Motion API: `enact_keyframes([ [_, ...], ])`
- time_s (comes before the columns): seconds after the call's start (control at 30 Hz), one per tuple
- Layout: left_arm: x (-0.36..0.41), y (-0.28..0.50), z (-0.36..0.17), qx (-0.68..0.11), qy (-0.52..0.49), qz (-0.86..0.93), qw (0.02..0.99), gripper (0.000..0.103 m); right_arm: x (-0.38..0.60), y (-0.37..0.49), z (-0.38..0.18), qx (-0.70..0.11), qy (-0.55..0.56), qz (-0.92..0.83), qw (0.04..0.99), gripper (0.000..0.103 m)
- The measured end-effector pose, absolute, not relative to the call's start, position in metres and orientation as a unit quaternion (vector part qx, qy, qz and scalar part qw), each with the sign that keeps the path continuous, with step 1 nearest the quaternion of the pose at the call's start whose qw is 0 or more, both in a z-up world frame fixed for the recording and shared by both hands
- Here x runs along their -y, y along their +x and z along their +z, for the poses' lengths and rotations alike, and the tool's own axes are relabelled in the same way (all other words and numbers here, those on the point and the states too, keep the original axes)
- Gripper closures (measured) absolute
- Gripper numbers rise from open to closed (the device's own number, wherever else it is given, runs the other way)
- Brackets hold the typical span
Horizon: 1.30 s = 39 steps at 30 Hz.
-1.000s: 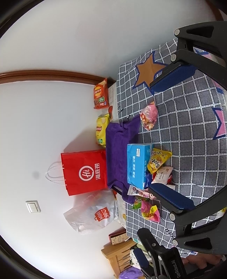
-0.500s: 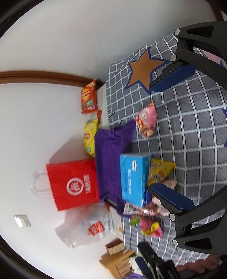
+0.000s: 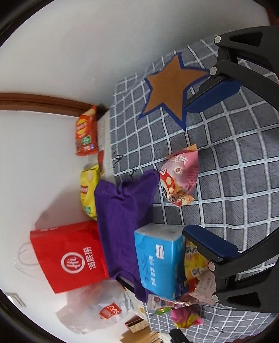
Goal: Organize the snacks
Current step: 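Grasp the pink panda snack bag with right gripper while left reaches yellow chip bag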
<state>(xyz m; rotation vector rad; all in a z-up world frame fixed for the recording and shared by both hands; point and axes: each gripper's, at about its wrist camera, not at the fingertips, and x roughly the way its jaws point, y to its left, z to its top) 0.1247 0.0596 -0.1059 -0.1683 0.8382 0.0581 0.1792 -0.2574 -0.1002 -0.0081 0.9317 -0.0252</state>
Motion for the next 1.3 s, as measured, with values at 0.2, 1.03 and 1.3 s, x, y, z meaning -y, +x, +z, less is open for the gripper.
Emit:
enact_keyframes([
  [0.2,-0.067,0.139,-0.118,-0.419,-0.085,0.032,0.904,0.001,0.256,0.203,-0.122,-0.463,0.003,-0.004,0.886,0.004],
  [1.03,-0.076,0.145,-0.133,-0.417,-0.096,-0.014,0.904,0.001,0.226,0.224,-0.156,-0.493,-0.028,0.004,0.87,0.028],
  [1.3,-0.083,0.14,-0.131,-0.412,-0.093,-0.017,0.906,0.001,0.214,0.215,-0.139,-0.48,-0.018,0.012,0.877,0.03],
])
